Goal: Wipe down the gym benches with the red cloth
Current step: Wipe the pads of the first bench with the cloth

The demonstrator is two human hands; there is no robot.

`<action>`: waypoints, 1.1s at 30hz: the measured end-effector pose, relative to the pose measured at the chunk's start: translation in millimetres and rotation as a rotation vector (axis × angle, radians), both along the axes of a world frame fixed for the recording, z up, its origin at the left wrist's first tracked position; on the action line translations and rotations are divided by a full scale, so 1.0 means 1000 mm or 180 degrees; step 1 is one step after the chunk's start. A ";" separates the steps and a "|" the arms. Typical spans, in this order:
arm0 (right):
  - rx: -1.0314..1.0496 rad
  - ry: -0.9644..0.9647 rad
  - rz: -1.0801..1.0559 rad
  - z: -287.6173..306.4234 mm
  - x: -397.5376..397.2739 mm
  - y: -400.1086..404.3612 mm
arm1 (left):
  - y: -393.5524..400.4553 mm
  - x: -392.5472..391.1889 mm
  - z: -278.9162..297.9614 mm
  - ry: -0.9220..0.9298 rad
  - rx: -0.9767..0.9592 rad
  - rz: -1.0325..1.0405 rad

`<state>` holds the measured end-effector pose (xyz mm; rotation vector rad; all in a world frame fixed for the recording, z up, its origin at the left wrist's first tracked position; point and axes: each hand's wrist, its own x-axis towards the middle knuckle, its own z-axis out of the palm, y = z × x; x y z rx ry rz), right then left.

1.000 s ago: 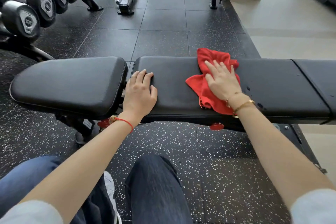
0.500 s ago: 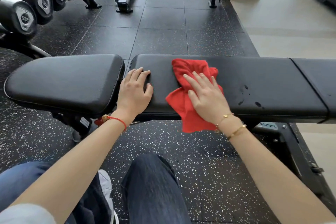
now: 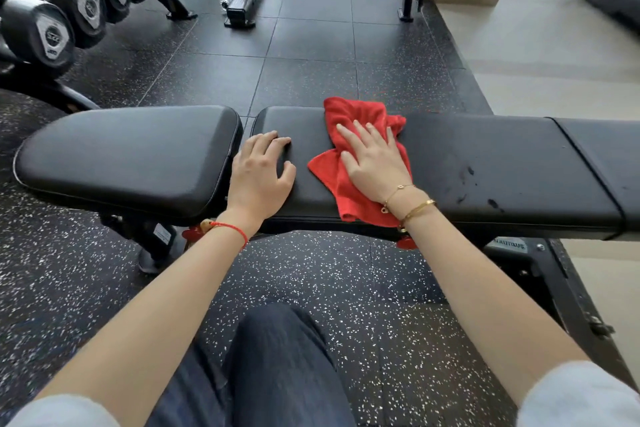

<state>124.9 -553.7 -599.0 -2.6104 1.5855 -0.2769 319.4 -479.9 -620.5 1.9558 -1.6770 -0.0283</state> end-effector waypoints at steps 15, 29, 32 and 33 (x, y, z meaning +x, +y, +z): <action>0.0185 -0.0052 -0.0982 0.003 -0.060 0.029 | 0.004 -0.032 0.020 -0.0233 0.0102 -0.0374; 0.0327 -0.0126 -0.2327 -0.001 -0.118 -0.004 | -0.022 -0.118 0.002 -0.0540 0.0354 -0.0948; 0.0248 -0.0144 -0.2175 -0.002 -0.115 -0.006 | -0.023 -0.121 0.004 -0.0535 0.0312 -0.0884; 0.0217 -0.0148 -0.2057 -0.001 -0.116 -0.002 | -0.024 -0.121 0.004 -0.0528 0.0292 -0.0874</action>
